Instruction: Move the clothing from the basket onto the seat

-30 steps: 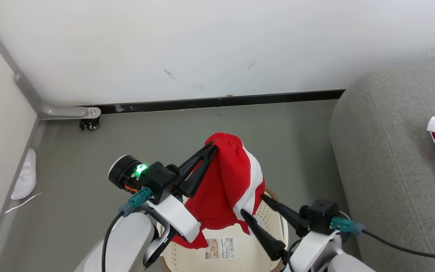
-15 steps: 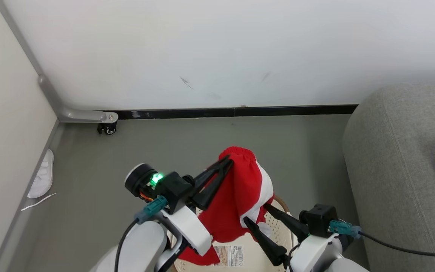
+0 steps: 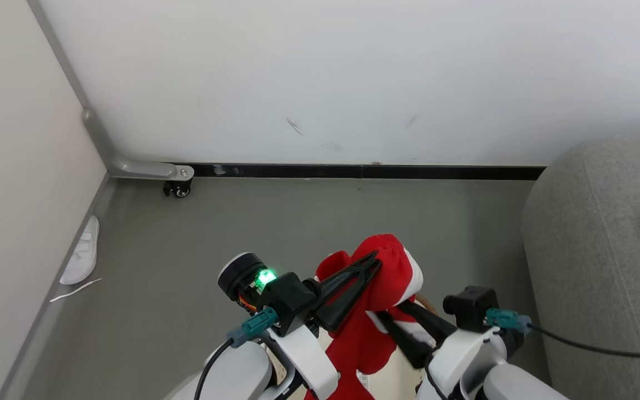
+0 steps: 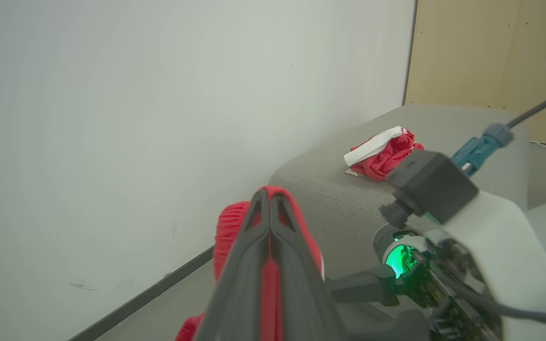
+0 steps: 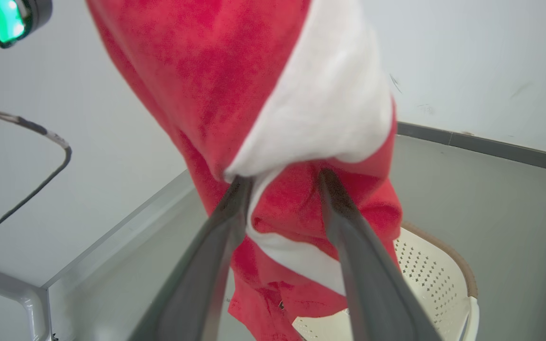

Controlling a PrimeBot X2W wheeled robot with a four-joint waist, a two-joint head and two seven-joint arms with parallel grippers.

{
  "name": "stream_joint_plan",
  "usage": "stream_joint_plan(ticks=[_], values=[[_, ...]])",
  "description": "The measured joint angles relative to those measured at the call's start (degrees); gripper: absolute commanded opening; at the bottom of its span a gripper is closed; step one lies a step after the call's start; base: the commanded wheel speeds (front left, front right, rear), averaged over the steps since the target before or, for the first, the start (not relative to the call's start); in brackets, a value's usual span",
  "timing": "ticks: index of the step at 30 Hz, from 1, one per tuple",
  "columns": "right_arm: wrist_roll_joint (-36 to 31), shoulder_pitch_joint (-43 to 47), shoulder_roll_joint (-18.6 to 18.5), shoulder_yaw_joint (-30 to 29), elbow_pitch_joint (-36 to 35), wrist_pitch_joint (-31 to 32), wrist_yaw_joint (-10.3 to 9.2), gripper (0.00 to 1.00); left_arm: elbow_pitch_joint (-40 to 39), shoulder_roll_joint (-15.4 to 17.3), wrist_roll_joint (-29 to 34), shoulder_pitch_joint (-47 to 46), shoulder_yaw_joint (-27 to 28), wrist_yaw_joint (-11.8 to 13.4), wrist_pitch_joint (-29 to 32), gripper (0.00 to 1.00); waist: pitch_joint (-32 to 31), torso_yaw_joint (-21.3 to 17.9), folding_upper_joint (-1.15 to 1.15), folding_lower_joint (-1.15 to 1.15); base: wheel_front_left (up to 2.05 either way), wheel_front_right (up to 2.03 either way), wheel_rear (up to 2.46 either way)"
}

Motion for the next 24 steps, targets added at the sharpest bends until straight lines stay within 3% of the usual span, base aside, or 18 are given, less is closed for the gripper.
stream_joint_plan(ticks=[10,23,24], values=[[0.2,-1.7,0.2,-0.1,0.1,0.0,0.0,0.0,0.1,1.3,-1.5,0.0,0.3,0.0,0.0,0.0,-0.2,1.4,0.0,0.0,0.0,0.0,0.0],[0.5,-1.5,-0.1,-3.6,-1.5,0.0,0.0,0.0,1.9,3.5,-2.7,0.1,2.7,0.0,0.0,0.0,-0.2,0.5,0.0,0.0,0.0,0.0,0.0],[0.5,-1.5,-0.3,-3.9,-1.6,0.0,0.0,0.0,1.9,3.4,-2.8,0.1,2.8,0.0,0.0,0.07,-0.2,0.3,0.0,0.0,0.0,0.0,0.0]])
